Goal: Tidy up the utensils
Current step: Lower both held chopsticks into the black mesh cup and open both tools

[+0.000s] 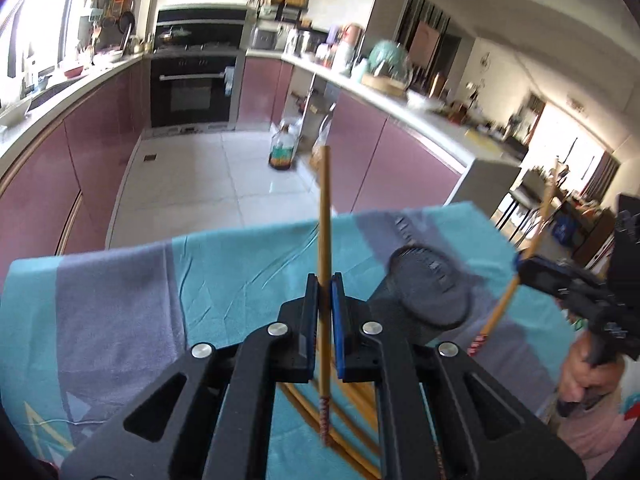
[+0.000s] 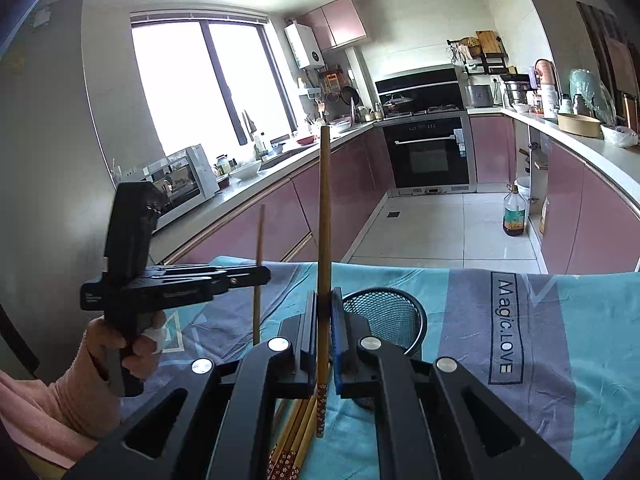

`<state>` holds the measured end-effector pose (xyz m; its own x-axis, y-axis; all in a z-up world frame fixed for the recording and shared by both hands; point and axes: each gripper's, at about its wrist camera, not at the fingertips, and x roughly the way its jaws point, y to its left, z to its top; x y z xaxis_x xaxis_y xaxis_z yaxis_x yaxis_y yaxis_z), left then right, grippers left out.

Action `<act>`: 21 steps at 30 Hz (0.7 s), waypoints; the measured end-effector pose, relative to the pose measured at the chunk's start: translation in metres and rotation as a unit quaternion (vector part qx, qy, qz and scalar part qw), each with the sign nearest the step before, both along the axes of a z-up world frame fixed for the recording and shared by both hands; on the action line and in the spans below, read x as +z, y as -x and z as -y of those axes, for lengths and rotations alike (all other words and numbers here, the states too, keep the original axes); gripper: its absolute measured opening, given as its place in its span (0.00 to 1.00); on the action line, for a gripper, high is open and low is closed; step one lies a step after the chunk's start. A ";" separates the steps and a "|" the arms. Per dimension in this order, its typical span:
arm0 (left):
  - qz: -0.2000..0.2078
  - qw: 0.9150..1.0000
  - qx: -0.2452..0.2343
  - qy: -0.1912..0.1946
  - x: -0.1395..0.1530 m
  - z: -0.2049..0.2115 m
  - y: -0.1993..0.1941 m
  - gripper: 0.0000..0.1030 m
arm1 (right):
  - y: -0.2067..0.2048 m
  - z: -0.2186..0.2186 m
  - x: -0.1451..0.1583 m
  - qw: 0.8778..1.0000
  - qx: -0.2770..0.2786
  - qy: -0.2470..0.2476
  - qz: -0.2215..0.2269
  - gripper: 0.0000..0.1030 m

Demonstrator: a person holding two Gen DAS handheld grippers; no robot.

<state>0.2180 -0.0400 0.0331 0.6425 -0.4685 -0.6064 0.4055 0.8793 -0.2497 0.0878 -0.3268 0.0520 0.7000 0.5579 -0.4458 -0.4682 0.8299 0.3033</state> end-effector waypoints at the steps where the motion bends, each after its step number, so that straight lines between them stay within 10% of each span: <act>1: 0.007 1.000 -0.007 0.013 0.010 -0.003 0.005 0.07 | 0.000 0.000 0.005 1.000 0.000 0.000 0.006 0.05; 11: 0.095 0.991 -0.041 0.084 0.092 0.006 0.037 0.07 | -0.010 0.007 0.036 0.999 -0.008 -0.001 0.045 0.05; 21: 0.126 0.990 -0.039 0.055 0.114 0.060 0.021 0.07 | -0.036 0.013 0.044 0.997 -0.041 0.004 0.064 0.05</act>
<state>0.1966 -0.0998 0.1475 0.7261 -0.5769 -0.3740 0.5329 0.8160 -0.2241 0.1237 -0.3397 0.0960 0.7945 0.4929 -0.3548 -0.4330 0.8693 0.2383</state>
